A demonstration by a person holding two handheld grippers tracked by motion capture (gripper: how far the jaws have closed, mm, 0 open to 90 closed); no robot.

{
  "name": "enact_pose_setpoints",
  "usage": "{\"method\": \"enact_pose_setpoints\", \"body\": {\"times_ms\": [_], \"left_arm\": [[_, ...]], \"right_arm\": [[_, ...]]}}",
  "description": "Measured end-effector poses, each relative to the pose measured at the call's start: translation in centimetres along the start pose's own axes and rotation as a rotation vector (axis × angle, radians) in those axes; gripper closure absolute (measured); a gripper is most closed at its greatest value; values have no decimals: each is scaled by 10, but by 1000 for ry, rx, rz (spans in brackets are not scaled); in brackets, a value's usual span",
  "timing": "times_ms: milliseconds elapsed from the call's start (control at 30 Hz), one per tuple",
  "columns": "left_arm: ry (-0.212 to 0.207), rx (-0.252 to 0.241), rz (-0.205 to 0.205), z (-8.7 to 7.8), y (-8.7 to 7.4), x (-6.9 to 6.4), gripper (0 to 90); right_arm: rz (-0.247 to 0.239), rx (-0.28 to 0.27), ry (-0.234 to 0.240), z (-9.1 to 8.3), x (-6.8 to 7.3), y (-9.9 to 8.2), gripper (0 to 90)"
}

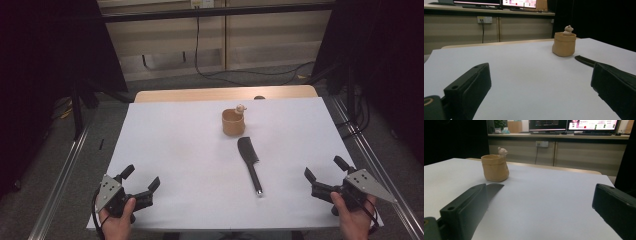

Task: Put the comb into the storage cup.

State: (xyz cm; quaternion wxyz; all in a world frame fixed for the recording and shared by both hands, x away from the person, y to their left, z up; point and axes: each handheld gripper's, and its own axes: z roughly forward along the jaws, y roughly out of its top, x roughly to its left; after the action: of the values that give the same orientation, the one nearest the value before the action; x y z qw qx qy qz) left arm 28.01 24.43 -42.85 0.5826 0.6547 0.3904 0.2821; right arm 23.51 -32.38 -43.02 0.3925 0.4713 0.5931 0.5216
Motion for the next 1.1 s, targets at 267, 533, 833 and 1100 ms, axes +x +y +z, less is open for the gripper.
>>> {"method": "enact_pose_setpoints", "body": {"times_ms": [267,533,833,1100], "left_arm": [[1,-7,-1,0,2,1,30],[4,3,-2,1,1,1,30],[-4,10,6,2,0,0,30],[-11,5,6,1,1,0,30]], "right_arm": [[-1,0,9,-1,0,0,0],[10,-5,24,-3,-1,0,0],[4,4,70,0,3,0,0],[8,14,87,3,8,2,0]]}}
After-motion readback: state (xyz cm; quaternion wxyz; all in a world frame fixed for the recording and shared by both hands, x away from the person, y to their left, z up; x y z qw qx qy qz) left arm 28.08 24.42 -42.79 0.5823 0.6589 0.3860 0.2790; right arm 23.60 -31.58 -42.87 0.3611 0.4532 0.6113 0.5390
